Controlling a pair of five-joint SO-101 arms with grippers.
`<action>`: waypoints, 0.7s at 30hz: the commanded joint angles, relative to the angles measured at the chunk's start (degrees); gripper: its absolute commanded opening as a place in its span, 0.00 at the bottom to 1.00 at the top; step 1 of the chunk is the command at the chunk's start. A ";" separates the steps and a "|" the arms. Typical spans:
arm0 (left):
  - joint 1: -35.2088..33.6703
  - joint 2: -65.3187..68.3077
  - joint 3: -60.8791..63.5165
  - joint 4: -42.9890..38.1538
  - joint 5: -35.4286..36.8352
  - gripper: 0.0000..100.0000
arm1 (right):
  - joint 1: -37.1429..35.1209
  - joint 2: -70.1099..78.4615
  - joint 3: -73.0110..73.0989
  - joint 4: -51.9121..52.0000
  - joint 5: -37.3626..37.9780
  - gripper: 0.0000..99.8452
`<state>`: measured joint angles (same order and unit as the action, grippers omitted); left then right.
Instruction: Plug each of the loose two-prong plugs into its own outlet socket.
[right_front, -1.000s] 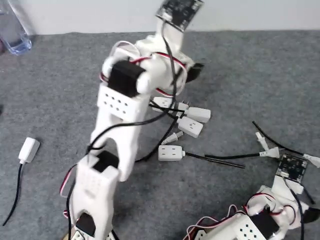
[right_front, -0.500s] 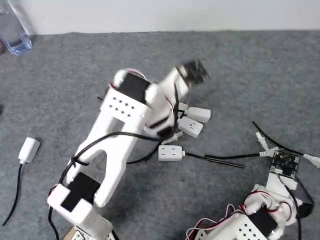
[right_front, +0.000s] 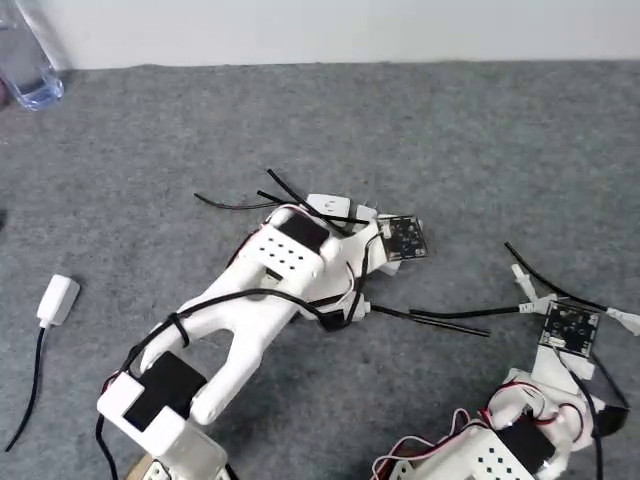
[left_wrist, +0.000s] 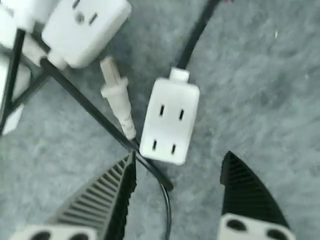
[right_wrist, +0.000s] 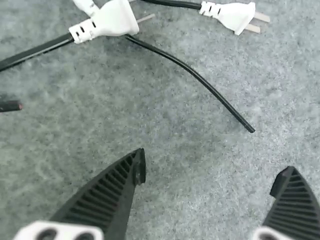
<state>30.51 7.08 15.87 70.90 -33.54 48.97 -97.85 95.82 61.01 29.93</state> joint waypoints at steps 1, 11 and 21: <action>0.62 -2.02 0.75 -2.73 -0.62 0.26 | -0.66 0.04 0.97 0.57 0.53 0.38; 0.53 -1.93 5.41 -10.81 -0.79 0.26 | -2.51 0.13 0.97 1.36 0.53 0.38; 1.93 7.38 3.65 -10.73 -0.62 0.26 | -2.51 0.13 0.97 1.36 0.53 0.38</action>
<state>31.91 13.14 21.76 59.65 -34.07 46.95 -97.85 95.82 61.54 29.93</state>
